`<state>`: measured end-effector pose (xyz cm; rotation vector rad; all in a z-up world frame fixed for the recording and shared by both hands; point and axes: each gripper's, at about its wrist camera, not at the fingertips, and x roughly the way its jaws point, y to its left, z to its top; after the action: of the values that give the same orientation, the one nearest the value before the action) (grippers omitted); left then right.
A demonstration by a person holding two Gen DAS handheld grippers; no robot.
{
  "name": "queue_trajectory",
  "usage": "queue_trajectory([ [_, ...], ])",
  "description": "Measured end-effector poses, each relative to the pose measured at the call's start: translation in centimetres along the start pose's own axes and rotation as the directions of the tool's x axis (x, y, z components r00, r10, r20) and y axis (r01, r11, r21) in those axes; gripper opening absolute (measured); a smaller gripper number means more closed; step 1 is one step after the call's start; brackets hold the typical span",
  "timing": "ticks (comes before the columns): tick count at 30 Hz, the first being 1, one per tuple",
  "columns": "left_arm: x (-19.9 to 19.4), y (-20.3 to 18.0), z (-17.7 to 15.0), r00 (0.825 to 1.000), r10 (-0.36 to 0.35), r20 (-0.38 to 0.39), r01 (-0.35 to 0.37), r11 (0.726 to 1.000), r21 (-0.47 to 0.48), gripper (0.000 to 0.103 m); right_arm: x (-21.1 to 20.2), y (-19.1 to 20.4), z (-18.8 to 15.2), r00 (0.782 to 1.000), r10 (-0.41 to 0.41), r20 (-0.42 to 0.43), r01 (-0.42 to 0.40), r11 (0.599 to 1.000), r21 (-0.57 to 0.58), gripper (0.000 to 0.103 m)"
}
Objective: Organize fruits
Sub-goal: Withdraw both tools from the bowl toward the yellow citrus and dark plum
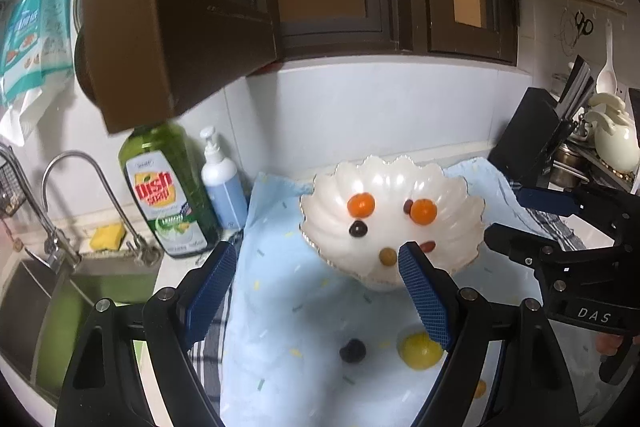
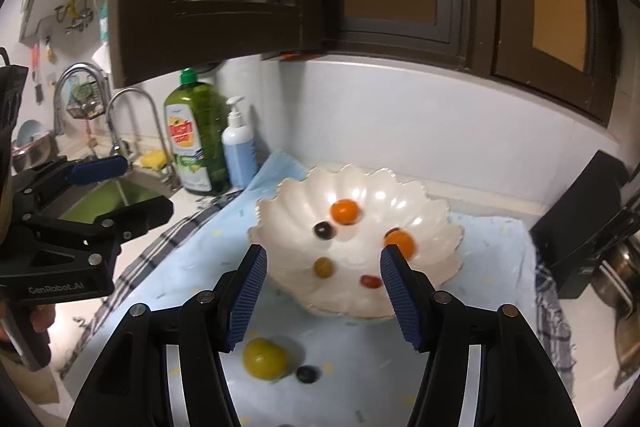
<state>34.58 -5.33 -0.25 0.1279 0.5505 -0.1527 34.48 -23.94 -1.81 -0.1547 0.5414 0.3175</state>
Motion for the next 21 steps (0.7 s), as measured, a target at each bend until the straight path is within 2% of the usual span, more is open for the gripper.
queue_trajectory([
  [9, 0.3, 0.5, -3.2, 0.997, 0.022, -0.072, -0.02, 1.0, 0.016, 0.083, 0.7, 2.0, -2.2, 0.999, 0.028, -0.046, -0.03, 0.999, -0.038, 0.06],
  [21, 1.8, 0.0, -6.4, 0.988, 0.0, -0.155, 0.004, 1.0, 0.03, 0.083, 2.1, 3.2, -5.3, 0.99, 0.051, -0.128, -0.063, 0.994, -0.094, 0.06],
])
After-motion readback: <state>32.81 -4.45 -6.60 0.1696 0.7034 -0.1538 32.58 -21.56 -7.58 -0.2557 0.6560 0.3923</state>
